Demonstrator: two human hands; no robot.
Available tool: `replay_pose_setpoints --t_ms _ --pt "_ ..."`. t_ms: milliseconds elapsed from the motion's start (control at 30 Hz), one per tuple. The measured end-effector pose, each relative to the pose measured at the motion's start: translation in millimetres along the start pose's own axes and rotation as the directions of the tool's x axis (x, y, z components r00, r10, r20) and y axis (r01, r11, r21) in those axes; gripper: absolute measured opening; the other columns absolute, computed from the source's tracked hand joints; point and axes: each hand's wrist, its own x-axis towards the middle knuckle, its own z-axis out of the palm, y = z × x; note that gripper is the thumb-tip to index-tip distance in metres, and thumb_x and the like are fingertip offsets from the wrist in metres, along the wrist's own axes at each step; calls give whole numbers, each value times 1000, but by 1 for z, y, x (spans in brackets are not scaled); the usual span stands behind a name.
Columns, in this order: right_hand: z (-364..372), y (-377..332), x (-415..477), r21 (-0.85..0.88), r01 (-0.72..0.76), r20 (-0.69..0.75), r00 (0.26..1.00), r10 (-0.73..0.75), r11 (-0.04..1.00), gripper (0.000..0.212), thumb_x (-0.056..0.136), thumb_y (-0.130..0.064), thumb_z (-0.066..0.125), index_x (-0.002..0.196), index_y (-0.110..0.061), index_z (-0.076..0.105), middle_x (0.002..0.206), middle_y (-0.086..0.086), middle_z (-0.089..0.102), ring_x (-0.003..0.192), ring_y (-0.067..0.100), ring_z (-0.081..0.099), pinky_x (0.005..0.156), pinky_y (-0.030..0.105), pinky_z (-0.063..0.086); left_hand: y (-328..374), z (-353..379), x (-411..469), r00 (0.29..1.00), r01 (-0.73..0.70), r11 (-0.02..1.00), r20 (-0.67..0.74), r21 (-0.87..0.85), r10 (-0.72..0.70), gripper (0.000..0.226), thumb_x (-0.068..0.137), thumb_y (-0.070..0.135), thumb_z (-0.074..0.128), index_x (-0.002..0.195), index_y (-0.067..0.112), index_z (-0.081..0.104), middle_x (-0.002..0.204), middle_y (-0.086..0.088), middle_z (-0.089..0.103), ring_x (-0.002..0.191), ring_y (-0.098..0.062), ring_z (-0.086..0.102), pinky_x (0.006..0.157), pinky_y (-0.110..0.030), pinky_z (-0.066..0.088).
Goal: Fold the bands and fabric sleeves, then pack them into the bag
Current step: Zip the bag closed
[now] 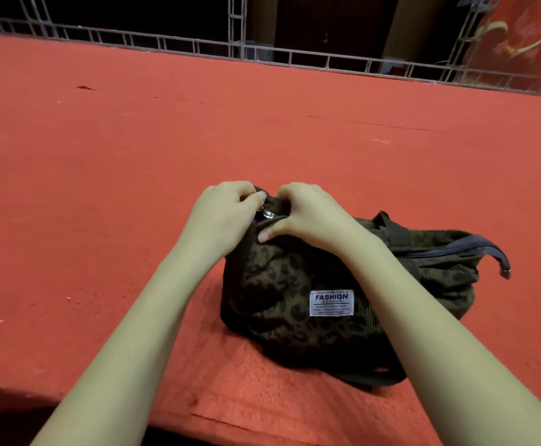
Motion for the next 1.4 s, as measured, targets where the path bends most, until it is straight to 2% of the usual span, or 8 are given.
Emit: replay_pose_setpoints --t_ms 300,433,567,800,933,1067,1133,1400 --pt "-2 9 -12 -1 34 -101 994 -34 999 45 71 -37 78 63 -16 39 69 -1 45 80 26 46 62 34 24 -18 4 -2 993 -58 996 -100 63 64 31 93 24 52 66 8 51 56 -3 46 67 -29 45 58 -36 21" --pt "-4 22 -17 -35 28 -129 991 -32 999 37 75 -37 75 74 -16 45 83 5 51 92 31 52 68 34 31 -45 -17 -3 975 -2 994 -219 106 25 30 95 26 51 69 12 50 59 -5 47 70 -31 48 60 -36 21" --pt "-5 23 -17 -163 20 -99 994 -37 986 34 78 -46 69 89 -18 54 92 -3 44 97 28 53 69 33 34 -43 -18 1 988 -91 986 -114 136 107 30 97 26 48 69 14 46 60 0 47 68 -25 45 60 -34 23" --pt "15 -4 -5 -237 92 -78 991 -113 967 57 79 -64 57 108 -16 56 106 -1 50 103 22 51 70 32 32 -59 -12 3 986 -63 976 -139 211 93 38 96 26 48 61 22 35 58 4 43 72 -28 45 62 -33 23" --pt "19 0 -4 -233 86 -120 986 -117 969 39 89 -51 53 106 -15 57 107 0 55 104 24 53 73 34 38 -62 -12 2 957 10 892 -264 453 123 16 93 27 51 94 12 54 95 -8 52 99 -33 47 82 -42 35" --pt "8 25 -21 -270 122 -80 986 -149 955 48 87 -57 51 117 -20 56 110 0 51 110 21 48 82 36 37 -39 7 -1 941 -334 929 107 160 320 58 86 58 40 131 22 50 128 1 52 119 -17 46 102 -36 36" --pt "-3 46 -38 -355 91 -37 993 -111 930 56 85 -63 48 124 -23 53 114 0 49 114 21 45 90 38 35 -41 16 1 898 -410 889 261 203 355 68 80 67 36 131 25 51 128 5 53 119 -15 45 104 -36 35" --pt "-21 110 -90 -410 -136 -249 968 33 902 54 84 -60 48 107 -12 57 103 6 53 100 28 49 87 35 32 -44 33 32 891 -453 761 252 465 377 55 87 62 32 107 19 60 104 -6 53 95 -29 51 80 -44 45"
